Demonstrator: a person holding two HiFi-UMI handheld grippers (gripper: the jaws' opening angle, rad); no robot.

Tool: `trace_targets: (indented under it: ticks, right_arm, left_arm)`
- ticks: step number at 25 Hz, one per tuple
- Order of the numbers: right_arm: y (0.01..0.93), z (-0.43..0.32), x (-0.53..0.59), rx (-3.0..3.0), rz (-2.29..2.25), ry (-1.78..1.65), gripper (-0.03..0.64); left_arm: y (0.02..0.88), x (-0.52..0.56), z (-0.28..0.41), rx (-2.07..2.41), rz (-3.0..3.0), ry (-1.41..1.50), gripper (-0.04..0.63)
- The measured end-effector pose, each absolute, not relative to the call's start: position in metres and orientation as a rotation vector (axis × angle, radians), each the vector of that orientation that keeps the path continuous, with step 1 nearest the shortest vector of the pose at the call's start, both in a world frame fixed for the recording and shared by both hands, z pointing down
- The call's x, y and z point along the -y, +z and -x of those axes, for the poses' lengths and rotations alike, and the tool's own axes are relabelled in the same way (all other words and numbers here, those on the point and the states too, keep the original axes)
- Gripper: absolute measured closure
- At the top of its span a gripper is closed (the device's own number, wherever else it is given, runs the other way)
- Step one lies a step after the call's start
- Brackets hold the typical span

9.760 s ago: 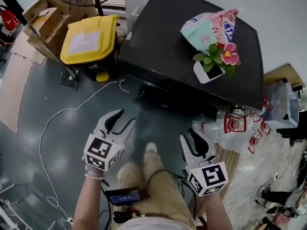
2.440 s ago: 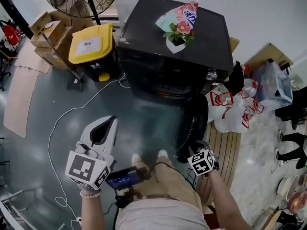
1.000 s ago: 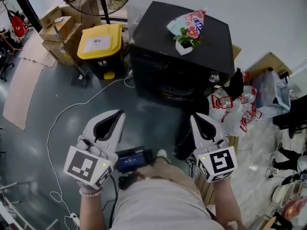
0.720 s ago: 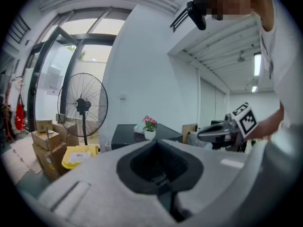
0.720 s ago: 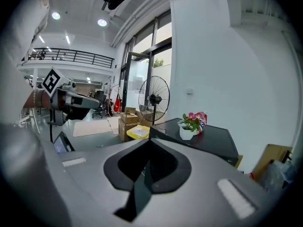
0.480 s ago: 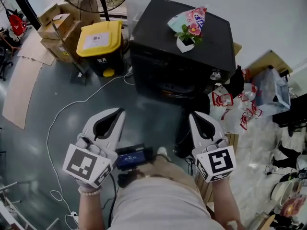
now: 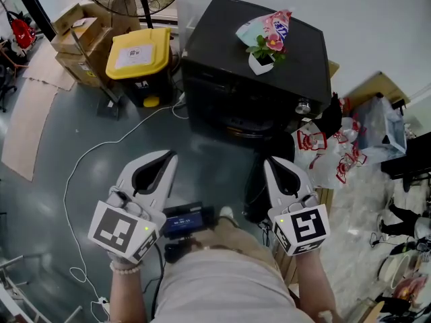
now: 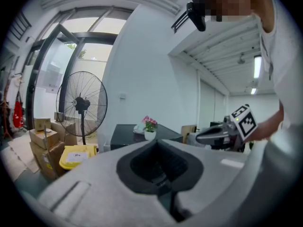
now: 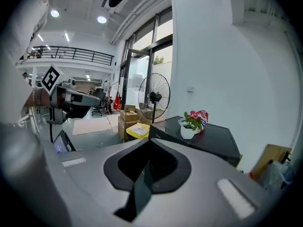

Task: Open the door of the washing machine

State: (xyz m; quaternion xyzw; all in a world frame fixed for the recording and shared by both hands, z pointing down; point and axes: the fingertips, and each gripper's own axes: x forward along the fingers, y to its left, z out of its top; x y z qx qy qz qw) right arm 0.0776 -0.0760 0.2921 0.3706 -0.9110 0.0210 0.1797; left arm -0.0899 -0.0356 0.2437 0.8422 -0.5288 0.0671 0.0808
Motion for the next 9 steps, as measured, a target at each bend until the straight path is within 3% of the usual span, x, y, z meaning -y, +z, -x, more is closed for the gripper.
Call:
trace_targets:
  ticks: [9]
  right_arm:
    - [0.292,-0.0745,0.0776,2.576,-1.042,0.058,0.614]
  left_arm:
    - [0.2455,0.0374,0.0905,1.577,-2.521,0.208,0.6]
